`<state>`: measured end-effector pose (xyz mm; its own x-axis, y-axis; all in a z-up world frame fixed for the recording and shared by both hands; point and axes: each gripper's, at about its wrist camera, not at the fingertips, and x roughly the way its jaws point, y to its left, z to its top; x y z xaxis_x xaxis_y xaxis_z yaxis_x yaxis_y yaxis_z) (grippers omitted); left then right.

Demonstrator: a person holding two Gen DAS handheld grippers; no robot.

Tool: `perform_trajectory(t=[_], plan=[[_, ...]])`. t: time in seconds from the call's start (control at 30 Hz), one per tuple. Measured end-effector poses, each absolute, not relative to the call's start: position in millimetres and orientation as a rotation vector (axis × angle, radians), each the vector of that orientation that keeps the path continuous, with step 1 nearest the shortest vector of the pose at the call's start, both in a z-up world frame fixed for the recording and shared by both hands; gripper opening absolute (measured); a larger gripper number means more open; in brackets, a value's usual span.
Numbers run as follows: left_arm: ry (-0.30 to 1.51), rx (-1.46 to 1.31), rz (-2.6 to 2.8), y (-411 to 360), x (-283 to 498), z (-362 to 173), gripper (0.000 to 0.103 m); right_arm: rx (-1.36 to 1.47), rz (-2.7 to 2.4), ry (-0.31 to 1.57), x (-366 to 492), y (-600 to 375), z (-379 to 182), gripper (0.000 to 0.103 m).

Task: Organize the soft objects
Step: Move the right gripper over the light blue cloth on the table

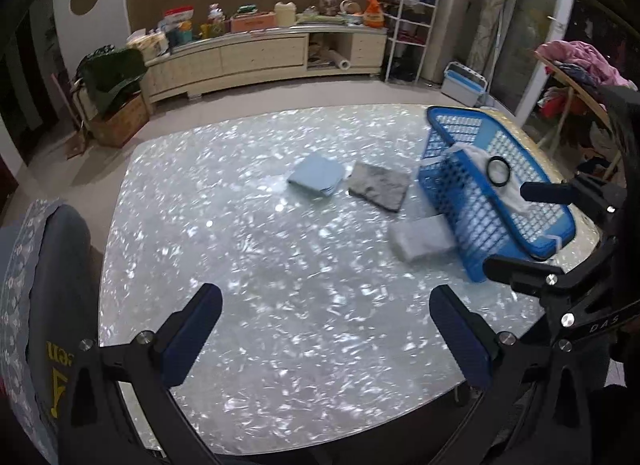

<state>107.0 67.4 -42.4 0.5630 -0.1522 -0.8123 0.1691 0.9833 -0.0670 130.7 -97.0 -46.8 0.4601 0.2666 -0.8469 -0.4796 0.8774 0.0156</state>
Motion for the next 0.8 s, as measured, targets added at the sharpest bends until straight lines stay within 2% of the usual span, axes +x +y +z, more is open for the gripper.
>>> perform_trajectory(t=[0.8], plan=[[1.003, -0.052, -0.112, 141, 177, -99, 0.103, -0.282, 0.455, 1.082, 203, -5, -98, 0.103]])
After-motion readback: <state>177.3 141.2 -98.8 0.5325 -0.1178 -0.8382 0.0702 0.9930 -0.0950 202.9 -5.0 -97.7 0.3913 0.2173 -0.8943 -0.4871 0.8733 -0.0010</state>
